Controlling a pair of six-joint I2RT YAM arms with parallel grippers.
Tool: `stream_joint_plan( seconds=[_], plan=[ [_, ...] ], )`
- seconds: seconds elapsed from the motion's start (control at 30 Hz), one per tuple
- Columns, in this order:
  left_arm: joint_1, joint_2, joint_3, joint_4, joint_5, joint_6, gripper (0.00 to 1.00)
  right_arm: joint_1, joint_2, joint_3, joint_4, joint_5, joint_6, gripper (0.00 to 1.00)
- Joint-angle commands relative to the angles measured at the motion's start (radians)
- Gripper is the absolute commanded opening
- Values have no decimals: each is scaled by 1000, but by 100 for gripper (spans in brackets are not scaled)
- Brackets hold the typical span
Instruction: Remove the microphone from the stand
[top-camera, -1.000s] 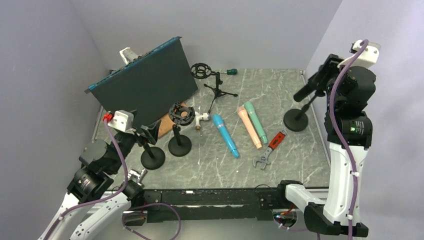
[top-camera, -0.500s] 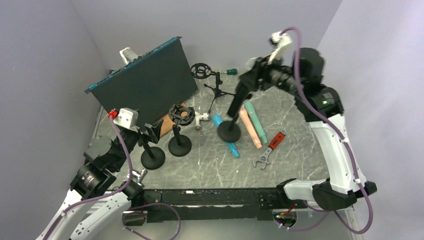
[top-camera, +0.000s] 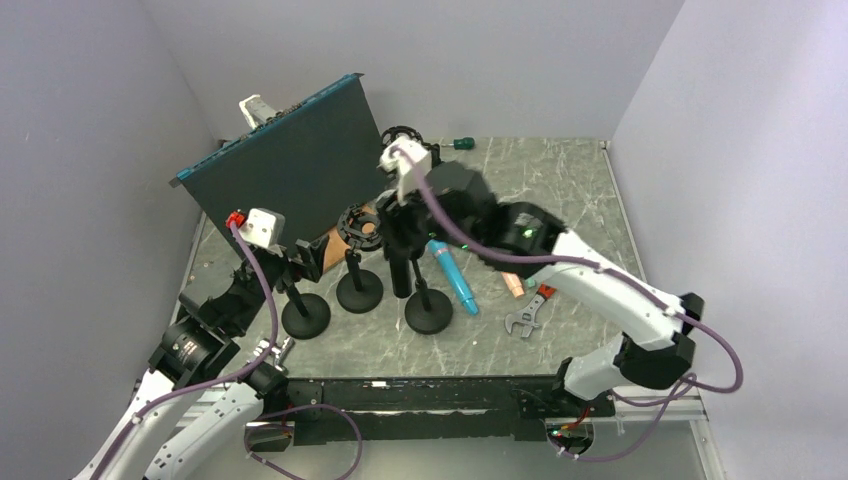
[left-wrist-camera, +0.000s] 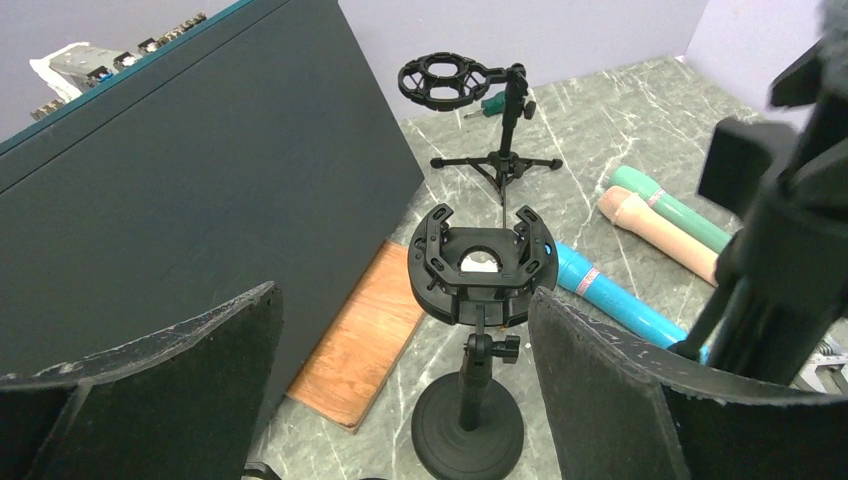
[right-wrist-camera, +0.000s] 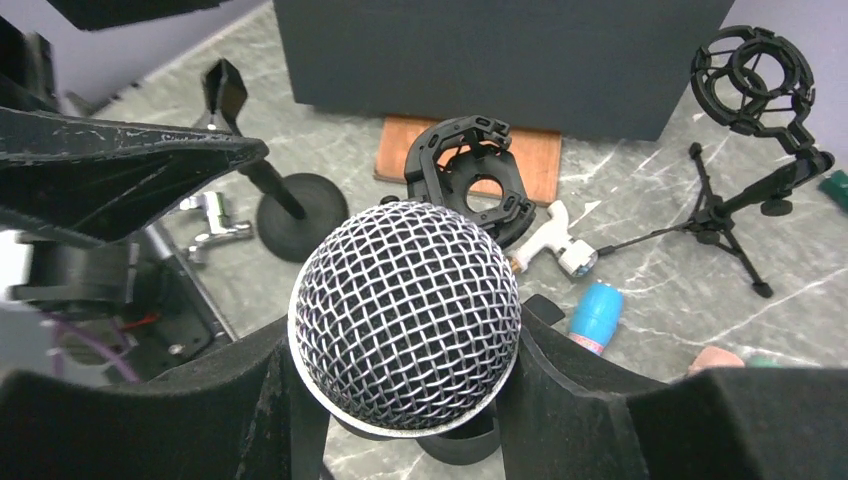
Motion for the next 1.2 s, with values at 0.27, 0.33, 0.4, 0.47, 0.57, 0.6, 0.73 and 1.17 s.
stream_joint_plan(
  seconds=[0.27,0.33,0.4,0.47,0.57,0.6,0.73,1.17],
  plan=[
    [17,14,-7,46,11,-10,95,163,69,-78,199,608,124,0],
    [18,19,-8,47,15,-9,95,162,43,-119,231,597,147,1],
    [19,22,-7,47,19,-8,95,162,18,-145,244,603,168,12],
    [19,24,-8,50,27,-5,95,163,-3,-167,252,615,175,27],
    [21,19,-13,61,67,7,97,162,-32,-200,265,603,175,50],
    [22,15,-17,69,92,9,97,162,-41,-211,273,596,178,57],
    [28,0,-32,102,196,48,96,162,-75,-247,304,566,174,75],
    [29,67,87,162,669,-191,97,162,-211,-251,303,440,134,100]
  ],
)
